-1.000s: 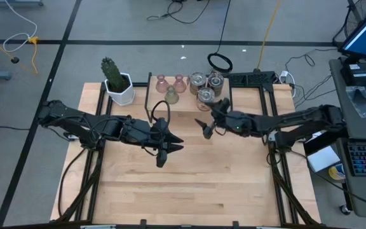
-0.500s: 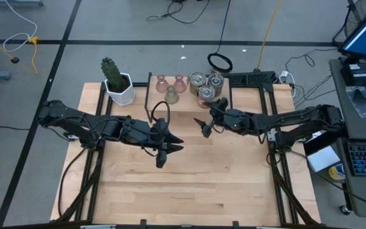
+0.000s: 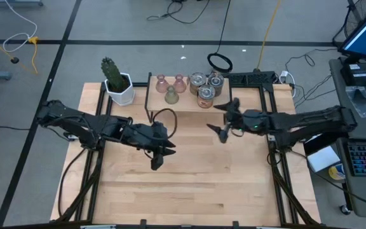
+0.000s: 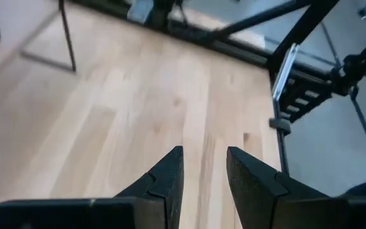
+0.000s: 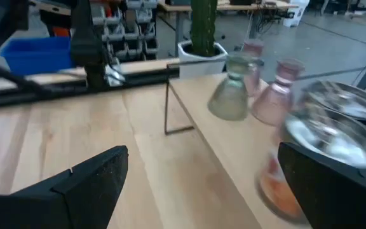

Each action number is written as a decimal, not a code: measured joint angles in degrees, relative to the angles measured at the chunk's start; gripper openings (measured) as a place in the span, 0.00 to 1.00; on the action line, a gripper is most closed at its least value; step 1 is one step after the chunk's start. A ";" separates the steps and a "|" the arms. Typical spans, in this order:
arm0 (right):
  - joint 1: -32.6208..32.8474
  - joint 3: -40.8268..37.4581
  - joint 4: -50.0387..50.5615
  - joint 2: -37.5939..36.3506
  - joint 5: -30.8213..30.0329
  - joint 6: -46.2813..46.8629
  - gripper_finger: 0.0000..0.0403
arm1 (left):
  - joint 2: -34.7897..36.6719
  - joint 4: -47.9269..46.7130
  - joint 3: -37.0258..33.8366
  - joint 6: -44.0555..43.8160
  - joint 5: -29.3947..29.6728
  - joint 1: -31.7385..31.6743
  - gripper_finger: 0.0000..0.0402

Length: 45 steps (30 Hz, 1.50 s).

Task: Pick & Place candle stick holders
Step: Return to Home Position

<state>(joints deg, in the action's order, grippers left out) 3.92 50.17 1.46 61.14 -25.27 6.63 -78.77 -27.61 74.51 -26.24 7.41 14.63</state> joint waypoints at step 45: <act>-0.07 -23.05 22.92 -50.70 7.44 10.22 0.98 | 55.55 35.08 -56.32 10.62 1.70 2.71 0.30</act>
<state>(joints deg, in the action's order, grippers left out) 3.86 27.12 24.38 10.44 -17.83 16.85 -23.22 7.46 18.18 -15.62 9.10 17.34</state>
